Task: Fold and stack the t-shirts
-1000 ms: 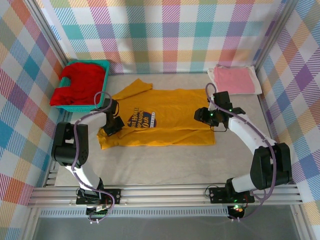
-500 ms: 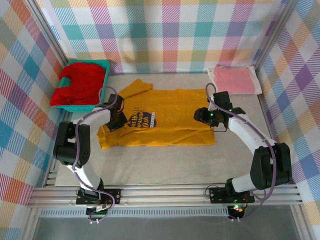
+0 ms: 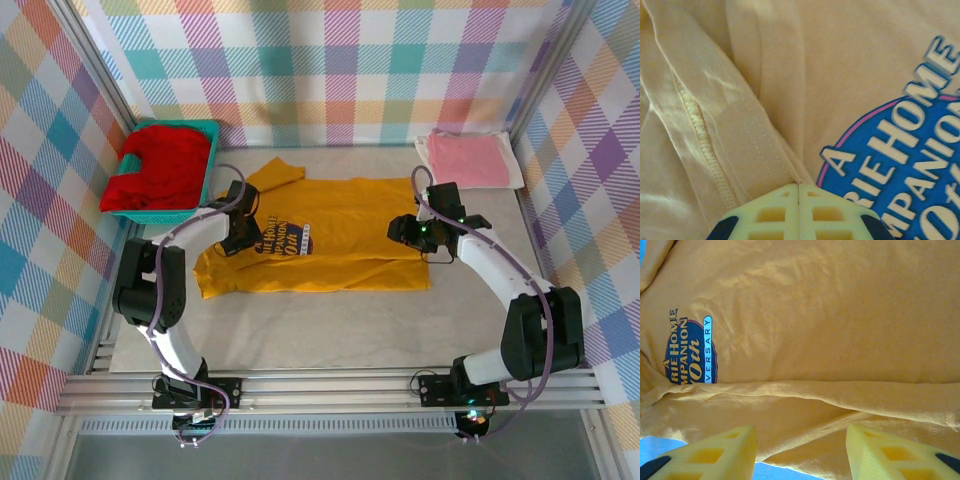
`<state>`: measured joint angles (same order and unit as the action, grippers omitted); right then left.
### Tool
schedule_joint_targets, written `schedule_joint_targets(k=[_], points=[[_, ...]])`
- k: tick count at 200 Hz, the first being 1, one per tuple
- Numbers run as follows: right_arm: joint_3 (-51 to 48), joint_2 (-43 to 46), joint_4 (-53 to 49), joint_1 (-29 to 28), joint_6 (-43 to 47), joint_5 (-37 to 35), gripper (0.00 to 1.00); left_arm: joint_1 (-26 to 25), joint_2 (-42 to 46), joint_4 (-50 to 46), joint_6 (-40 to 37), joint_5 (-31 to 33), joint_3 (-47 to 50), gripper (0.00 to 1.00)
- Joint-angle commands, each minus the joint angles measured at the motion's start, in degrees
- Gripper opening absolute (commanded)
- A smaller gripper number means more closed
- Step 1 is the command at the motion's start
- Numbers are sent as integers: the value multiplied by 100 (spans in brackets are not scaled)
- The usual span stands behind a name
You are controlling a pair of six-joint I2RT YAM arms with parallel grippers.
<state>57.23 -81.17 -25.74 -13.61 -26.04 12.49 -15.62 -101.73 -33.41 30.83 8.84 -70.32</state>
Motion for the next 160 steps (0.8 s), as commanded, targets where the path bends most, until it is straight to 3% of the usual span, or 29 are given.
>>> schedule_joint_targets(k=[1,85,103,114,138,160], points=[[113,84,31,-45,90,55,50,-192,-308,-311,-251,219,-607,0],[35,77,61,-45,91,145,51,-586,-2005,-1315,-937,321,-3022,0],[42,44,78,-46,67,222,51,-716,-2489,-1767,-1094,513,-3691,26],[47,39,86,-46,55,270,51,-787,-2590,-1885,-1116,653,-3861,37],[69,22,37,-46,92,307,51,-895,-2205,-1700,-1104,873,-3543,40],[70,40,4,-46,165,362,52,-837,-1231,-1173,-974,985,-2581,43]])
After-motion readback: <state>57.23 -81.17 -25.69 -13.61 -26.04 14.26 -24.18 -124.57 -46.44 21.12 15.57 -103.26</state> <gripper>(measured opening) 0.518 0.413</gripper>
